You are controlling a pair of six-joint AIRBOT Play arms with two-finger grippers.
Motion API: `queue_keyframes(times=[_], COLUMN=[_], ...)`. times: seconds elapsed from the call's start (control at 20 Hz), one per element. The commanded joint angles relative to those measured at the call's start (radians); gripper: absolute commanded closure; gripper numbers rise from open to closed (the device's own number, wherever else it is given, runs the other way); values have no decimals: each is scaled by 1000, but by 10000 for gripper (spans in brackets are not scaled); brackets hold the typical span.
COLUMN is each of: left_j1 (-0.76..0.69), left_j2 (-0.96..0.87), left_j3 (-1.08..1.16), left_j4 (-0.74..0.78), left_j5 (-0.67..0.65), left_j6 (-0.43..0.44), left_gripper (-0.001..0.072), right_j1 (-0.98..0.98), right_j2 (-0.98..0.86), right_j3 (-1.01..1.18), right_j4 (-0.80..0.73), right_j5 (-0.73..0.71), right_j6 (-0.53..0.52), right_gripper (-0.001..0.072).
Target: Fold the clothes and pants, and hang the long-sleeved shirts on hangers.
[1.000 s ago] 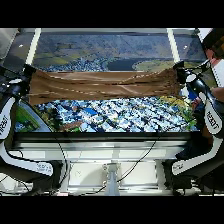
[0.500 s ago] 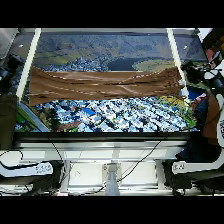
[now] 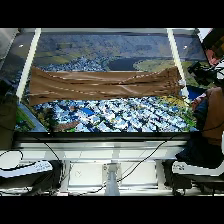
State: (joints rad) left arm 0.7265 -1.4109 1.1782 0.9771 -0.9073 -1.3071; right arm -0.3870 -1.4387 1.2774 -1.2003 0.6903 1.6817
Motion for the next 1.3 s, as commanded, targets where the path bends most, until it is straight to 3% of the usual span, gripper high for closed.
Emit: queue_keyframes(times=[0.0, 0.15, 0.35, 0.6, 0.95, 1.25], left_j1=[35, 33, 34, 31, 31, 26], left_j2=[-43, -143, -271, -446, -543, -596], left_j3=[3, 52, 196, 414, 466, 467], left_j4=[67, -38, -43, -43, -60, -223], left_j5=[-91, -100, -113, -314, -299, -309], left_j6=[-37, 31, 51, 58, 58, 85], left_gripper=[-10, -9, -11, -10, -10, -10], right_j1=[-2, -2, -2, -1, 2, 2], right_j2=[8, 21, 54, 65, 66, 71], right_j3=[1, 1, 1, 1, 1, 1], right_j4=[-5, -5, -5, 18, 112, 153], right_j5=[50, 61, 60, 64, 85, 93], right_j6=[-1, 0, -1, 0, 0, -1], right_gripper=[86, 86, 87, 88, 95, 95])
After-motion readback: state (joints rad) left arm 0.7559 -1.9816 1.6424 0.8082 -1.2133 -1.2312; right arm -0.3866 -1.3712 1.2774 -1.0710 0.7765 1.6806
